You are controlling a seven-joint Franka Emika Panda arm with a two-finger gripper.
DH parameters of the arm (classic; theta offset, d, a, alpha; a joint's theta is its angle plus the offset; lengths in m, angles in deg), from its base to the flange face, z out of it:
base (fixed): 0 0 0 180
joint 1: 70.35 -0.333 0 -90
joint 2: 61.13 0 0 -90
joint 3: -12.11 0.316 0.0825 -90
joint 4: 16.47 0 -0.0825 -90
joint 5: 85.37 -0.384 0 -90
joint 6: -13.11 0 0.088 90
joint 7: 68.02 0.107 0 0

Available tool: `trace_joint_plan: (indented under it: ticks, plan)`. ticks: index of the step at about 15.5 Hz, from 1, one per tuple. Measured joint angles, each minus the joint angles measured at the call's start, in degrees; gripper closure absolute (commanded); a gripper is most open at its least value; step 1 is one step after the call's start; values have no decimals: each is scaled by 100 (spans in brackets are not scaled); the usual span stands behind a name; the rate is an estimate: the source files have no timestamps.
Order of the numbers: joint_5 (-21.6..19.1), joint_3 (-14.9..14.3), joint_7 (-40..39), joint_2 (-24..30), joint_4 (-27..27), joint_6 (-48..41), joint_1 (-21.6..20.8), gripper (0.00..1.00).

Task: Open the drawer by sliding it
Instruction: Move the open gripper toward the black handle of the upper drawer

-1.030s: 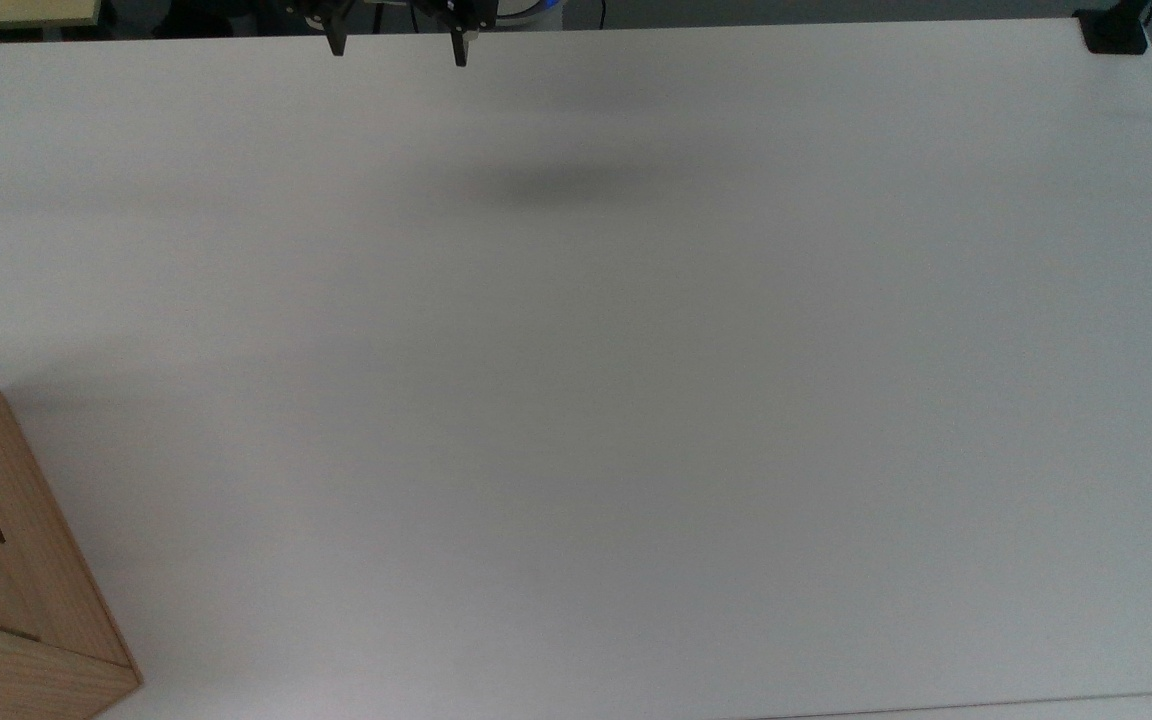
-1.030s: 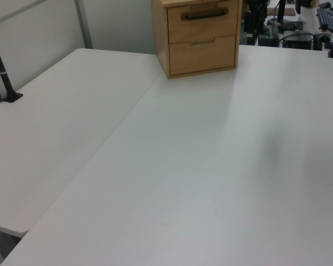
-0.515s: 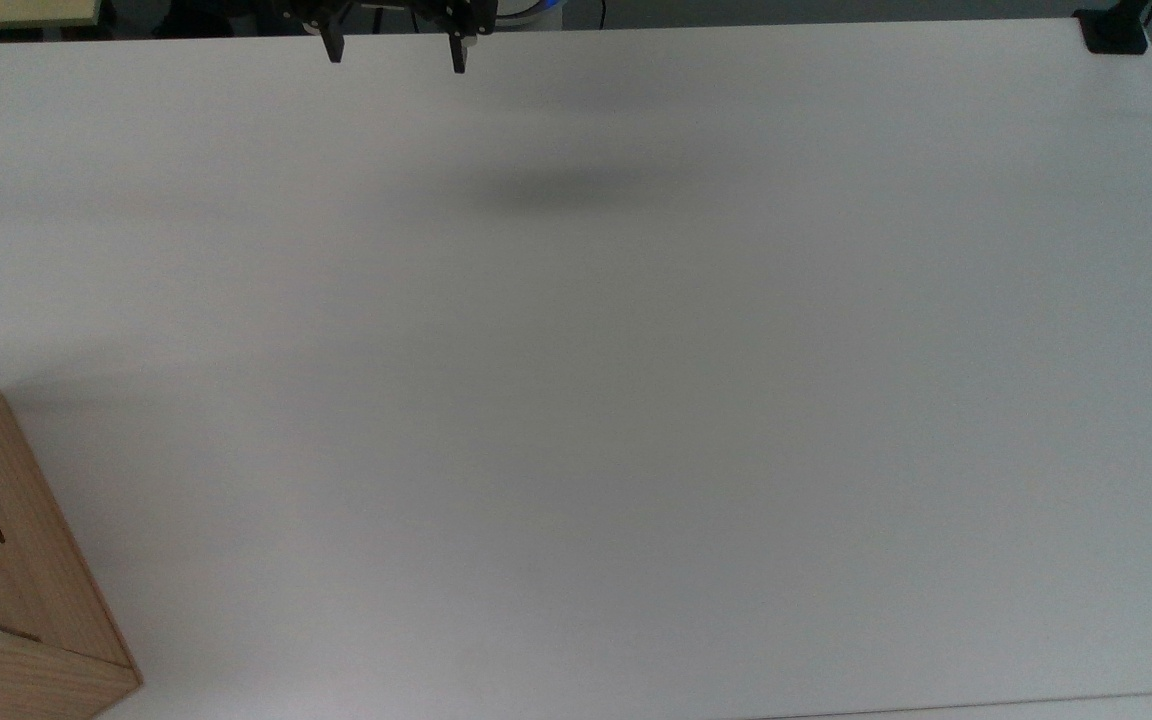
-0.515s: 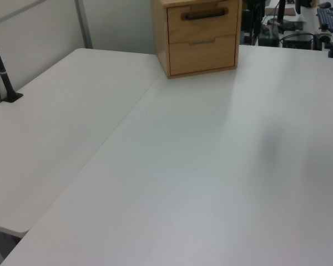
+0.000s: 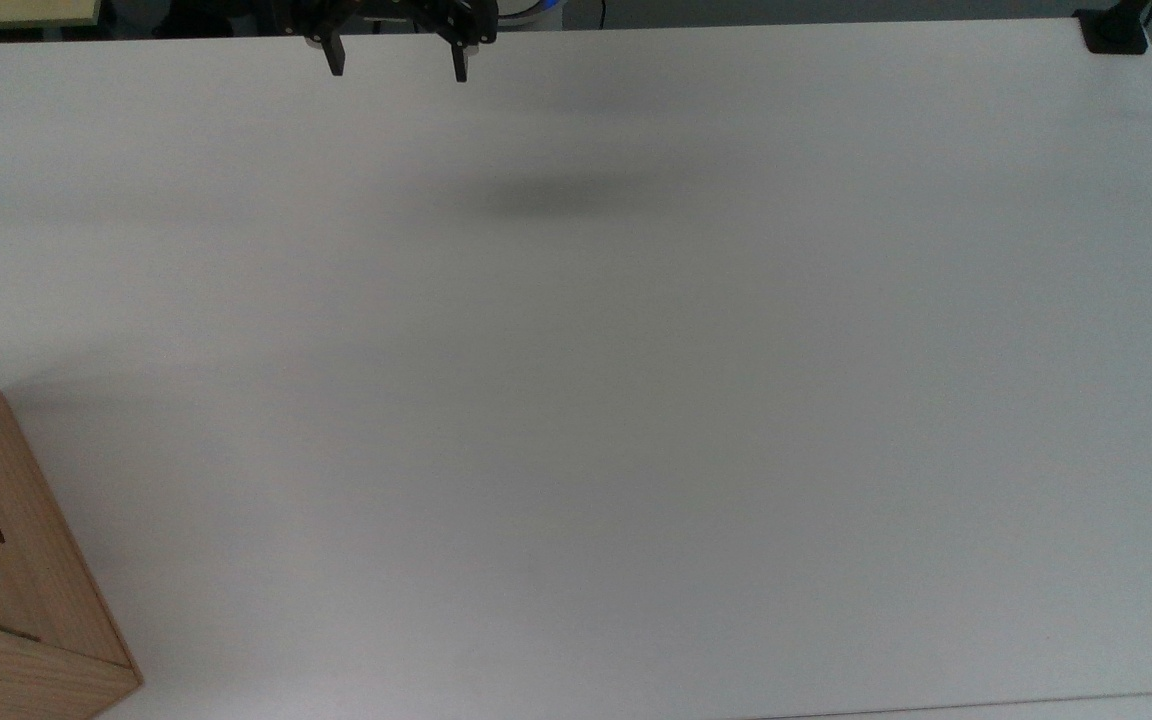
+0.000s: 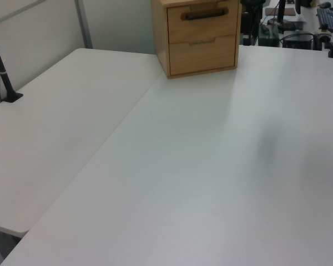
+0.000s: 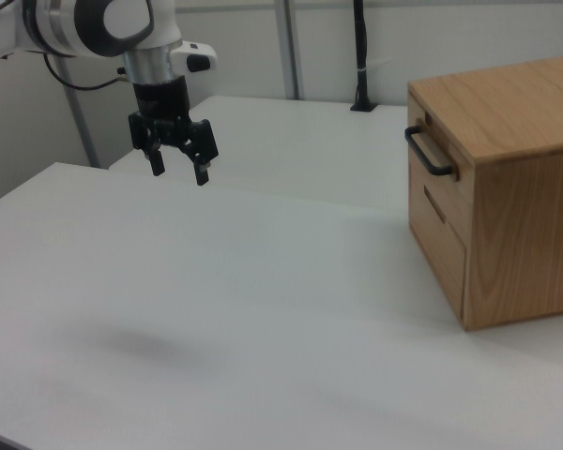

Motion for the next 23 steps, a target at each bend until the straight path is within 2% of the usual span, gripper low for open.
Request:
trace_joint_plan:
  ticks: [4,8,10,14,19,22,23]
  plan:
    - [2,0,-873,0,-38,43,4,0]
    - [91,-21,-1639,-3,-40,643,188,0]
    - [252,-33,-2012,-23,-37,1194,410,0]
    - [922,-42,-2834,-355,-8,2488,783,0]
    - [1539,-153,-2934,-1041,-1,4226,1141,0]
    - [1756,-488,-2936,-1319,-1,5156,1169,16]
    - [1844,-600,-2936,-1422,-1,5504,1179,17]
